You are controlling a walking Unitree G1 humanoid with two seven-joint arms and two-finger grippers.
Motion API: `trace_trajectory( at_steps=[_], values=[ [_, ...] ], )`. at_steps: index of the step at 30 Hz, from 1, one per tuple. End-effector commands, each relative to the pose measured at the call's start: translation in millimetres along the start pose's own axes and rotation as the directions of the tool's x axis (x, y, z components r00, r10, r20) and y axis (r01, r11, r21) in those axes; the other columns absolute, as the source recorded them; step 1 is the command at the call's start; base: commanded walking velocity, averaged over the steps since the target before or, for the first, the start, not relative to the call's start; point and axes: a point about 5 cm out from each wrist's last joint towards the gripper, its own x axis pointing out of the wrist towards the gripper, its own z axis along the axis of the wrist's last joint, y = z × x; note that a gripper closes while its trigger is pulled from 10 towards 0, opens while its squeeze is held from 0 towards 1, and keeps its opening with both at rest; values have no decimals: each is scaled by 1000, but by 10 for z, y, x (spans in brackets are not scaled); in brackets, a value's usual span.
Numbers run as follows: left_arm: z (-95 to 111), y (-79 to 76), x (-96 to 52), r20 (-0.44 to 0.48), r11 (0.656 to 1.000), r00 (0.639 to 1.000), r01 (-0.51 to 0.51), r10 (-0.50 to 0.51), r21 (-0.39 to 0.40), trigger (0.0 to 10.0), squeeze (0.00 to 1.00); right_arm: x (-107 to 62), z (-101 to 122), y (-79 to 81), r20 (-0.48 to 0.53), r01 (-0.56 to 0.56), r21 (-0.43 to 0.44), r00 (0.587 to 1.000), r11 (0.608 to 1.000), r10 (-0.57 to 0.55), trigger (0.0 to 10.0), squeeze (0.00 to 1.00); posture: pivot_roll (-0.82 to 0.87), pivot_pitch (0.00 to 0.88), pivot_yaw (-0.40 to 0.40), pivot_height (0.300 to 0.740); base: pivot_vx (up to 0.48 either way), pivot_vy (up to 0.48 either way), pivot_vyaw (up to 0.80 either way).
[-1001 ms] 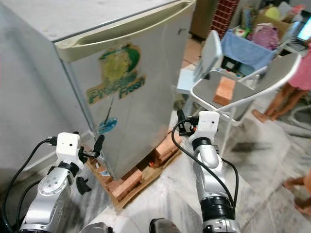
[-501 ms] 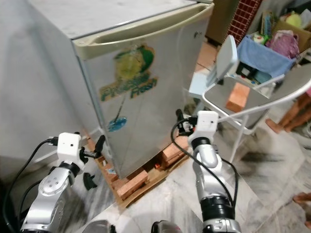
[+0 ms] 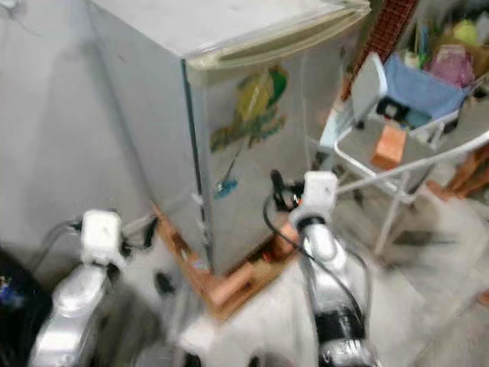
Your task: Restocking fridge
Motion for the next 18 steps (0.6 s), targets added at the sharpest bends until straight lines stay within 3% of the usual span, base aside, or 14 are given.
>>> trace_trajectory(
  at_steps=[1,10,14,18],
  values=[
    [45,43,-6,13,1000,1000,2,-2,1,10000,0,31,41,20,8,-1,-3,1000,1000,1,10000,0,113,21,-28,740,0,0,-800],
    [63,28,-17,28,1000,1000,13,-13,11,10000,0,-12,-20,4,-38,27,-1,999,1000,-27,10000,0,113,28,-28,740,0,0,-800],
    [63,74,-23,27,1000,1000,-16,16,14,10000,0,-136,-109,-30,-129,58,6,990,998,-57,10000,0,113,32,-31,740,0,0,-800],
    [76,132,-4,32,999,999,-39,39,12,10000,0,-269,-237,0,-225,3,-9,974,1000,-5,10000,0,108,34,-31,740,0,0,-800]
  ],
)
